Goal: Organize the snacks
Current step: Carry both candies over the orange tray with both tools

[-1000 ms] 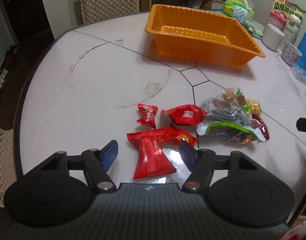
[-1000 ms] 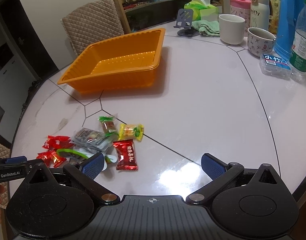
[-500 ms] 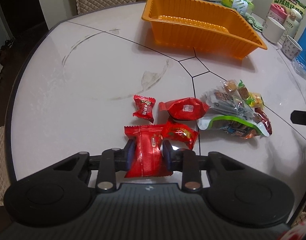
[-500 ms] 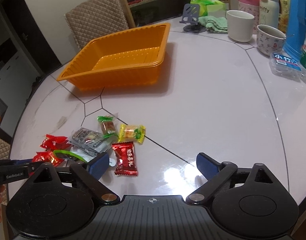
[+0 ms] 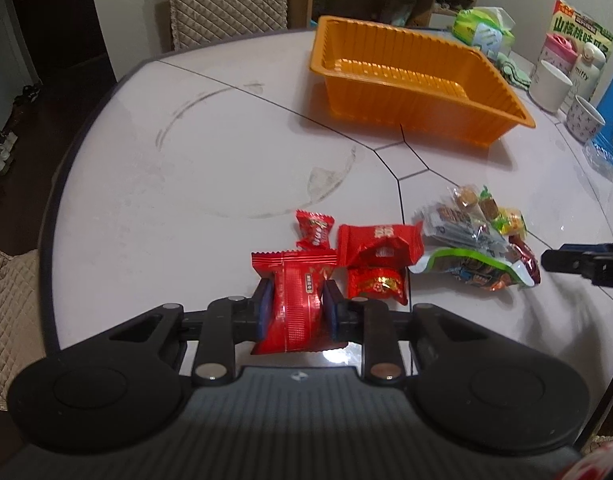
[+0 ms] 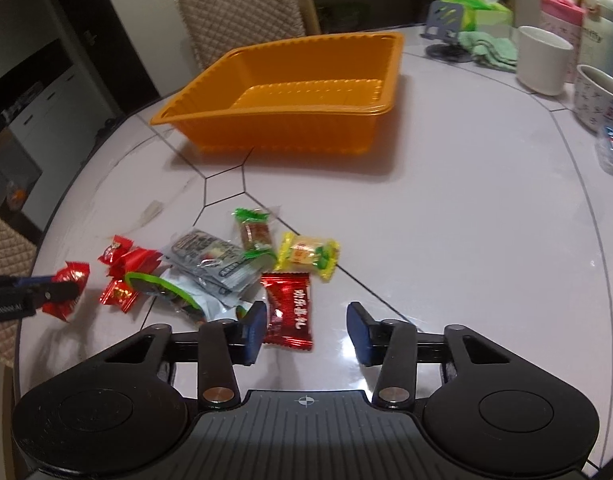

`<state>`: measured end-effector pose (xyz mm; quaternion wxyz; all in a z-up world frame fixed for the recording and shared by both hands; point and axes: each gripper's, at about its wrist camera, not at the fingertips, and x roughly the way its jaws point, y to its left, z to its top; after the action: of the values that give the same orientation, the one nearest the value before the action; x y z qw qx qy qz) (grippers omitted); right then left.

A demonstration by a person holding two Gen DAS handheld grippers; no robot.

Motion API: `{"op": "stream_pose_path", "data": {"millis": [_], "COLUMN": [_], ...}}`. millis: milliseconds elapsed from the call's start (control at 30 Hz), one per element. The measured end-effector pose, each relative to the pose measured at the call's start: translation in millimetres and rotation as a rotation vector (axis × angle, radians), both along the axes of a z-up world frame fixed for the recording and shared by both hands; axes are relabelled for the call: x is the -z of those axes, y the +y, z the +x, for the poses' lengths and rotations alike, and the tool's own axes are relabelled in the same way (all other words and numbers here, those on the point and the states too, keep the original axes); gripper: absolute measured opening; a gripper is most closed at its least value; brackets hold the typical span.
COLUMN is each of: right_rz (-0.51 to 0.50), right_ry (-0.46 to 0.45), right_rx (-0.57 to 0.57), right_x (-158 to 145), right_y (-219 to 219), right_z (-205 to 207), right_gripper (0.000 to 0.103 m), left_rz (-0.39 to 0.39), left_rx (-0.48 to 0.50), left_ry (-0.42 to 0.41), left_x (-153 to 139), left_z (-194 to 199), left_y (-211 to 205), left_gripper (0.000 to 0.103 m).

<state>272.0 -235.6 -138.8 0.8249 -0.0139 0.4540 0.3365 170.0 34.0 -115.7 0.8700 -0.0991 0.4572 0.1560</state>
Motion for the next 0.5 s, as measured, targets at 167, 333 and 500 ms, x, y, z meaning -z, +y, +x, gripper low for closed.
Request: {"op": "stream_pose_path", "data": {"millis": [167,333,500], "right_rz": [-0.024,-0.046,-0.065], "right_ry": [-0.011,-0.019,-0.025], "right_rx": [-0.041,-0.048,-0.057], "right_x": [7,12,16], "right_y": [15,22,23], "right_z": [1,1,0], "right_gripper": [0.033,0.032,0.026], "left_rz": [0.005,0.005,0.003], "left_rx": [-0.009,-0.014,-0.009], "left_ry": [-0.016,-0.026,-0.036], "left_x": [-8,-13,-17], "left_z": [-3,-6,-5], "left_y": [3,2,1], "left_gripper": [0.024,0.024,0.024]}}
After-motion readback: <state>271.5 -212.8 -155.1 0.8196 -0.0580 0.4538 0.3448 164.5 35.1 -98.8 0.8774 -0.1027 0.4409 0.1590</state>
